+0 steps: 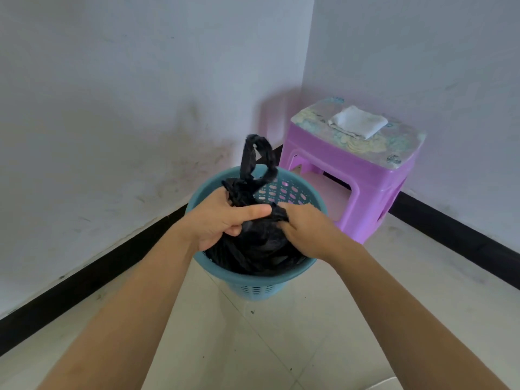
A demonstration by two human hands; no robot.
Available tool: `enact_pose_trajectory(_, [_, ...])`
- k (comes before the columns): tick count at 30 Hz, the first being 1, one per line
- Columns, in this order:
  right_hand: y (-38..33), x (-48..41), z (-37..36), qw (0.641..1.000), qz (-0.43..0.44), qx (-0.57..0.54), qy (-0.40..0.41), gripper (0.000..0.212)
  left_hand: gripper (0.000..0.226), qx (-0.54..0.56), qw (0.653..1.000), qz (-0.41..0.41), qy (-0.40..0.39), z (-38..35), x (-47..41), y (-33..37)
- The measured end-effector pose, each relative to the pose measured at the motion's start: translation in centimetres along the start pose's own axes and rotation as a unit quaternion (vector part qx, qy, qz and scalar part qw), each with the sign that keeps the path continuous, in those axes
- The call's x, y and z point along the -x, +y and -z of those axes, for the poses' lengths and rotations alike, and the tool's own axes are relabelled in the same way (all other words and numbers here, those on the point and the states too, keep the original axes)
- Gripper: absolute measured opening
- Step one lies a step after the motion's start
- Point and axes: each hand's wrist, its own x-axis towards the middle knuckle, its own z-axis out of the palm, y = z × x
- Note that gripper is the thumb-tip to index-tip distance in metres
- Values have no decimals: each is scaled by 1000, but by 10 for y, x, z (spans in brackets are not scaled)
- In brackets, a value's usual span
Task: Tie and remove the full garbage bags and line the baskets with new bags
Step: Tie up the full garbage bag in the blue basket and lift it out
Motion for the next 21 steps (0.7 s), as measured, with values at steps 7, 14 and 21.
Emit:
enact_pose_trajectory(7, [6,-1,4,999,44,-27,-17,32,39,152,978,8,139,11,-1,1])
enact_pose_trajectory(14, [16,11,-6,995,63,76,21,37,66,146,989,-11,33,10,7,-10])
enact_pose_trajectory(21, [11,7,0,997,69,3,-45,34,34,29,997,69,9,-2,13,-10])
